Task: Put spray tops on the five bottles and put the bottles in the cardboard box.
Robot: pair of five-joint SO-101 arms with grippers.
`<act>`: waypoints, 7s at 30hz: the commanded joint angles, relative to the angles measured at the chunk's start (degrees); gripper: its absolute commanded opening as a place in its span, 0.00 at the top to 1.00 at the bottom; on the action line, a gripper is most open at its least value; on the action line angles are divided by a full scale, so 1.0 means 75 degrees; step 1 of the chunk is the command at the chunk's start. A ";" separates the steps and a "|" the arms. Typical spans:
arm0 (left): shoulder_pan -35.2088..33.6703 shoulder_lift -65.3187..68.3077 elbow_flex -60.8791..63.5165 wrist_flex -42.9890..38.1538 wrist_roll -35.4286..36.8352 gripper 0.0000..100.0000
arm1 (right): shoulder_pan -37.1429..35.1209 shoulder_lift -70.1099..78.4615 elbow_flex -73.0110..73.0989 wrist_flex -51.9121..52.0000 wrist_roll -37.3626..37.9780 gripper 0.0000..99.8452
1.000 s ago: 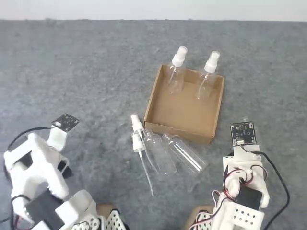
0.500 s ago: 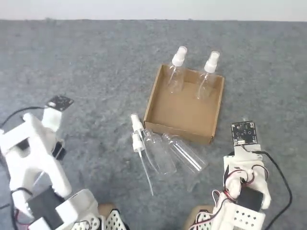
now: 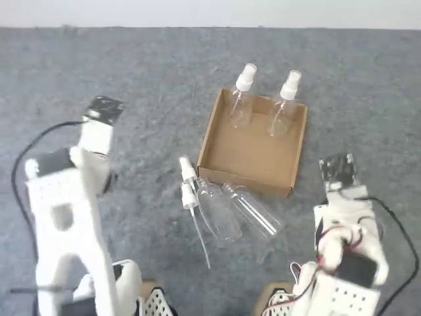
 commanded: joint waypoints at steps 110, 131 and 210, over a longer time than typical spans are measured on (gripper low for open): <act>0.1817 -0.3716 -0.2549 -0.2614 0.6306 0.99 | -0.7555 0.4929 -0.2837 -0.3780 -0.2227 0.99; 0.3177 -0.3692 -0.2549 -0.3739 0.7256 0.99 | -0.8844 0.2655 -0.0352 -0.6171 -0.2157 0.99; 0.1899 -0.3692 0.0651 -0.3727 0.5345 0.88 | -0.8223 0.4636 -0.0645 -0.8129 -0.3329 0.99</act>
